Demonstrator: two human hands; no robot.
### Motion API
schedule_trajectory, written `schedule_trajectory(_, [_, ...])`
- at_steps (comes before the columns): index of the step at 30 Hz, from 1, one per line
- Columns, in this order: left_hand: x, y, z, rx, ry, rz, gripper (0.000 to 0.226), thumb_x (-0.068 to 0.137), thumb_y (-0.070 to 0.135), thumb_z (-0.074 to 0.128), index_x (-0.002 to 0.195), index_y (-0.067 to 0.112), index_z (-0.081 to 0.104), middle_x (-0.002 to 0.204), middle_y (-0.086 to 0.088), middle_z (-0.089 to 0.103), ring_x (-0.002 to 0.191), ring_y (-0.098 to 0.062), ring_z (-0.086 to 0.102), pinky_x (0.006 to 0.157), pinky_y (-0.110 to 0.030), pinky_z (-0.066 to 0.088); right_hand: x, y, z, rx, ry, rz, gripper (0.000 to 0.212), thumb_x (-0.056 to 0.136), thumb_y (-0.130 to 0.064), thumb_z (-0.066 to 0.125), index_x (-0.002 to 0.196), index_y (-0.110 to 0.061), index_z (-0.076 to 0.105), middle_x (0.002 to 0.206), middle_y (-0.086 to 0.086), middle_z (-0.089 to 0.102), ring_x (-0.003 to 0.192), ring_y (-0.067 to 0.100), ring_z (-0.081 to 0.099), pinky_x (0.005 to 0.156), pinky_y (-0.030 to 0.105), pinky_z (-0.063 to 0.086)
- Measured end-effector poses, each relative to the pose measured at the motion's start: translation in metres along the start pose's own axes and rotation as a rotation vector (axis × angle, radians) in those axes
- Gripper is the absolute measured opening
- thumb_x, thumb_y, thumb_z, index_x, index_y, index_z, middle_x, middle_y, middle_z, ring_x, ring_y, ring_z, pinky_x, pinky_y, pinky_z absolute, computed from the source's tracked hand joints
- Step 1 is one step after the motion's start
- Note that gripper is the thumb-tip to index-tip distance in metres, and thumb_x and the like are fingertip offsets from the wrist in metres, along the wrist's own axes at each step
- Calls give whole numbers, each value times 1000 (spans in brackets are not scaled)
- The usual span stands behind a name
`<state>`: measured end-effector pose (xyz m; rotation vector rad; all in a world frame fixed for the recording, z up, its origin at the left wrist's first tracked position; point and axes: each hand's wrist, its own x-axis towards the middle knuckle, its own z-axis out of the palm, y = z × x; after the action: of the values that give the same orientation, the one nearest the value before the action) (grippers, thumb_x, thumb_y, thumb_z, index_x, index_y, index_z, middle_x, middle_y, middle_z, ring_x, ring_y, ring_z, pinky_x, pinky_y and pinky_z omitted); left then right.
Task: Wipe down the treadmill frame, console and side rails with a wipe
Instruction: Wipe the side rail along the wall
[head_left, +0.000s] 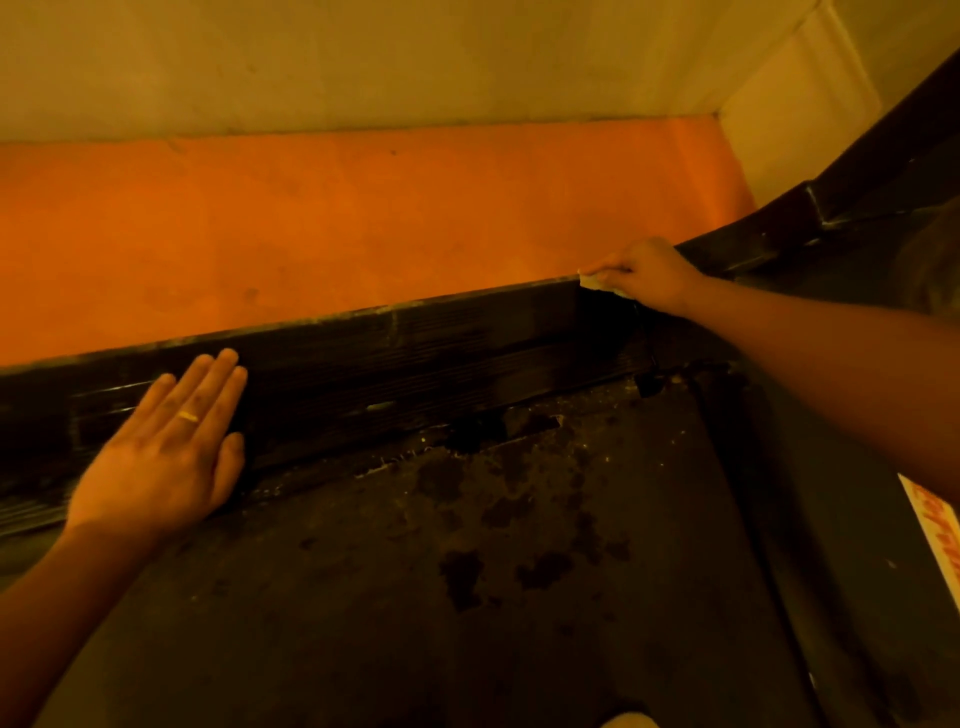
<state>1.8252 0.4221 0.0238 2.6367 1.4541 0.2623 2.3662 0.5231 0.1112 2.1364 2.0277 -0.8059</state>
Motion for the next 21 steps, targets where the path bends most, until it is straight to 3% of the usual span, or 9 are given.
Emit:
schedule_trajectory(2, [1, 1, 0, -4, -1, -6, 62, 101, 32, 29, 149, -6, 38, 161, -19, 30, 146, -38, 34, 117, -59, 29, 3, -15, 11, 8, -28, -53, 28, 101, -14, 56, 127, -8, 66, 115, 5, 67, 86, -3, 55, 67, 2, 32])
schedule_trajectory(3, [1, 2, -1, -6, 0, -10, 62, 101, 32, 29, 149, -5, 38, 160, -19, 30, 146, -38, 34, 117, -59, 29, 5, -22, 16, -5, -45, -92, 29, 102, -14, 56, 128, -10, 66, 120, 2, 65, 93, 2, 58, 75, 2, 34])
schedule_trajectory(6, [2, 4, -4, -7, 11, -2, 61, 101, 31, 31, 150, -4, 38, 160, -19, 31, 146, -37, 34, 117, -59, 29, 4, -25, 17, 4, -90, -165, 31, 103, -17, 54, 133, -19, 63, 136, -1, 58, 120, 12, 55, 97, 20, 37])
schedule_trajectory(10, [1, 4, -3, -9, 16, -13, 61, 102, 32, 29, 151, -3, 36, 161, -18, 29, 148, -35, 31, 119, -57, 28, -1, -1, 1, -38, -88, -84, 31, 103, -16, 54, 131, -25, 61, 125, 10, 67, 91, 14, 64, 78, 24, 43])
schedule_trajectory(12, [0, 3, -1, -5, 20, -16, 61, 102, 32, 29, 151, -3, 36, 161, -18, 29, 148, -36, 31, 119, -56, 28, 3, -1, 1, -31, -57, -48, 29, 101, -16, 56, 129, -19, 64, 124, 11, 68, 101, 19, 66, 84, 22, 43])
schedule_trajectory(14, [1, 3, -2, 4, 25, -11, 60, 102, 32, 29, 151, -3, 36, 161, -18, 29, 147, -36, 32, 118, -57, 29, 8, -13, 8, 12, -66, -44, 27, 100, -17, 58, 126, -18, 67, 119, 7, 70, 110, 9, 64, 90, 17, 42])
schedule_trajectory(17, [1, 6, -3, 17, 27, -20, 60, 102, 31, 30, 150, -3, 38, 161, -18, 30, 146, -35, 34, 118, -57, 30, 19, -37, 23, 74, -86, -105, 29, 99, -12, 59, 127, -15, 64, 93, -14, 62, 73, -27, 53, 66, -2, 36])
schedule_trajectory(19, [1, 6, -4, 21, 25, -14, 60, 102, 31, 30, 151, -2, 37, 161, -17, 30, 147, -34, 33, 118, -56, 30, 21, -41, 25, 95, -112, -124, 29, 99, -12, 59, 128, -16, 64, 97, -16, 59, 72, -28, 51, 65, -3, 35])
schedule_trajectory(21, [2, 5, -4, 20, 30, -8, 59, 102, 31, 31, 151, -2, 37, 161, -17, 29, 147, -34, 32, 118, -55, 30, 16, -35, 18, 89, -135, -110, 27, 99, -16, 60, 125, -24, 65, 112, -8, 67, 91, -16, 57, 80, 3, 37])
